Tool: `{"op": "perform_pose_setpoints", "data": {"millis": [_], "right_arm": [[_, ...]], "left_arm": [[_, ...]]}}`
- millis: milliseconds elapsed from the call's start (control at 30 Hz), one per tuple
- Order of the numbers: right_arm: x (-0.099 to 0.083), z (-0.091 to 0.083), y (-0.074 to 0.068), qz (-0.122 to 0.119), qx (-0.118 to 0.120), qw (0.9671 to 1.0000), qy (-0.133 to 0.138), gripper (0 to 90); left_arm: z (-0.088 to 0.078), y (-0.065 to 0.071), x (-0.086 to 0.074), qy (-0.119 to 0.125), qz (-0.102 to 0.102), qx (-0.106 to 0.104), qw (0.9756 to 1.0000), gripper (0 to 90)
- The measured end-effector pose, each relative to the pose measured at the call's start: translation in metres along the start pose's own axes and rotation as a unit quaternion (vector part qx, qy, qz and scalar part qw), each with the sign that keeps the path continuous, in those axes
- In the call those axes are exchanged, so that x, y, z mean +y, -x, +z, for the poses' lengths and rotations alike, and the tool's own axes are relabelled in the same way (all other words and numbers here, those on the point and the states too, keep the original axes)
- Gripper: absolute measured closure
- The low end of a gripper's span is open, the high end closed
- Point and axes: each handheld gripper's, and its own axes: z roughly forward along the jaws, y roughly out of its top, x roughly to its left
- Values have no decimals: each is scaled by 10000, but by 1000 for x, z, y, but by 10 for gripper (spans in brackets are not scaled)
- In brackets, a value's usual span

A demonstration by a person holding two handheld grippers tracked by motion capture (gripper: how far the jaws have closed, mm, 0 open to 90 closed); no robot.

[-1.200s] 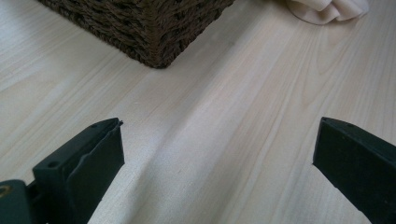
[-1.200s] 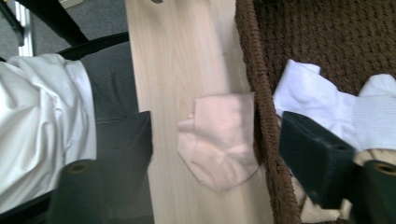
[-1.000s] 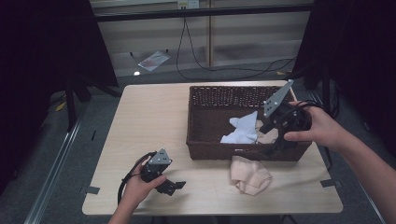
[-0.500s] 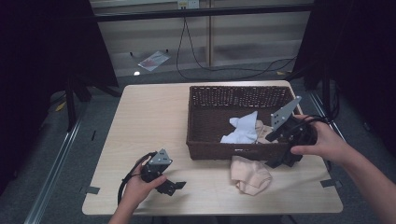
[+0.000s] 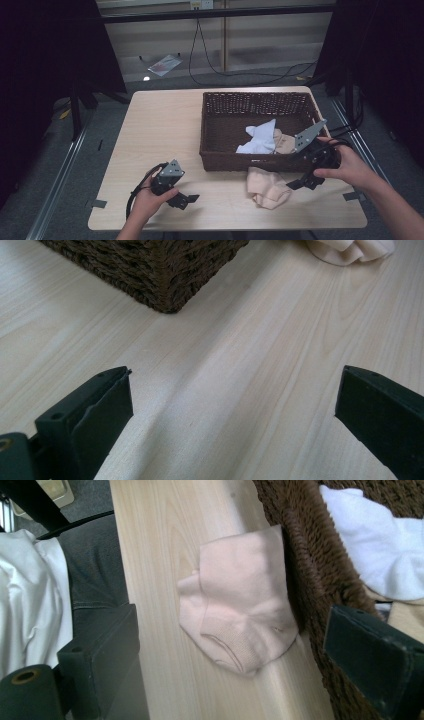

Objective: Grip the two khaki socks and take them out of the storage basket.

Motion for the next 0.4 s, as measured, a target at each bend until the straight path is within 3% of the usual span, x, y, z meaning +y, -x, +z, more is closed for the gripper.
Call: {"op": "perform_pose_setpoints", "data": {"millis": [167,400], "right_arm": [[-11,13,1,26,0,10000,4,77],[-22,29,-2,107,-248,9996,11,76]], "left_arm": [[0,0,0,-18,1,1,10000,17],[2,0,1,-30,8,2,10000,17]]}}
